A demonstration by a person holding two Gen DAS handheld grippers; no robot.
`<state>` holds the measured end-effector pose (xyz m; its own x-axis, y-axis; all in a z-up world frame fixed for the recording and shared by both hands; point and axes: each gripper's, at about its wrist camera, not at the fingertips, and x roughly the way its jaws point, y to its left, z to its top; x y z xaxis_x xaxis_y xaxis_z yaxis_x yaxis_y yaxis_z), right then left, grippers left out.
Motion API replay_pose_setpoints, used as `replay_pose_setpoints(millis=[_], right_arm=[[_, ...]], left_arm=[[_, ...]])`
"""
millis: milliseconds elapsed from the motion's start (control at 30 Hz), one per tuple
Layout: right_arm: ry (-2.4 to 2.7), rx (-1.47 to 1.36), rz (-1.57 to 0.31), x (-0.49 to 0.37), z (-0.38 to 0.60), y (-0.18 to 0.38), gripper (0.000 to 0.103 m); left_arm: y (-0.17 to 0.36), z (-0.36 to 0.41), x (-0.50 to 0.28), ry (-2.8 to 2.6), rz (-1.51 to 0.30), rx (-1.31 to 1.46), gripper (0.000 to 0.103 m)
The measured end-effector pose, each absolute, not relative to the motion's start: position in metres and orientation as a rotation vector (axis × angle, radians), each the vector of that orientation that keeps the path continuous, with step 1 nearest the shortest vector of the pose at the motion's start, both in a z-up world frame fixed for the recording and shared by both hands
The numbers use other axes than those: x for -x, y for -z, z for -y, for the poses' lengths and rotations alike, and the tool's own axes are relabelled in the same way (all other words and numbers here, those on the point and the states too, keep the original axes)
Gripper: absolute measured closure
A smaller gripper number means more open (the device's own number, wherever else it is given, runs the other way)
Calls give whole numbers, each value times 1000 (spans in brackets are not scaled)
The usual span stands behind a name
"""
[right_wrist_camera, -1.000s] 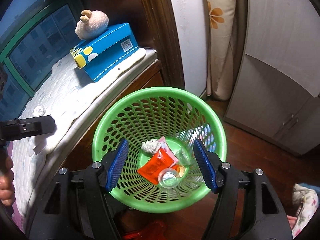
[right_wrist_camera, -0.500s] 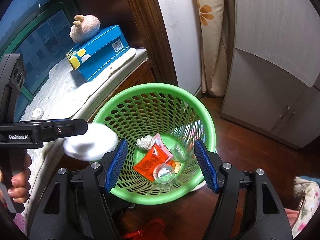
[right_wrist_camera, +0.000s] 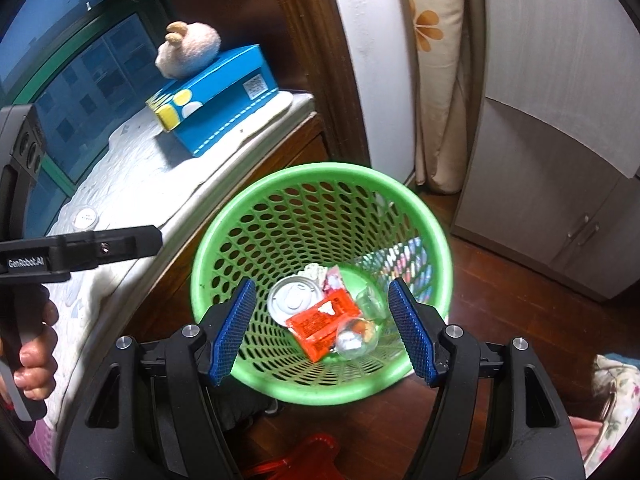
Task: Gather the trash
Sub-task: 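Carry tissue and lid over the green basket and open both tools, then move both open tools back over the mattress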
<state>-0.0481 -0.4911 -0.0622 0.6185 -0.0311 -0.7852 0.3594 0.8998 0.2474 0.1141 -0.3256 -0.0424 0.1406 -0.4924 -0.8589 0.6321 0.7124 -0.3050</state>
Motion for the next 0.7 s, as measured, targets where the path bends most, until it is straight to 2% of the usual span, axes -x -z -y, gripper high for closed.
replay_pose_setpoints(millis=[700], right_arm=[[43, -297, -882, -6, 406, 42, 31]], left_arm=[[19, 184, -138, 570, -1079, -10, 20]])
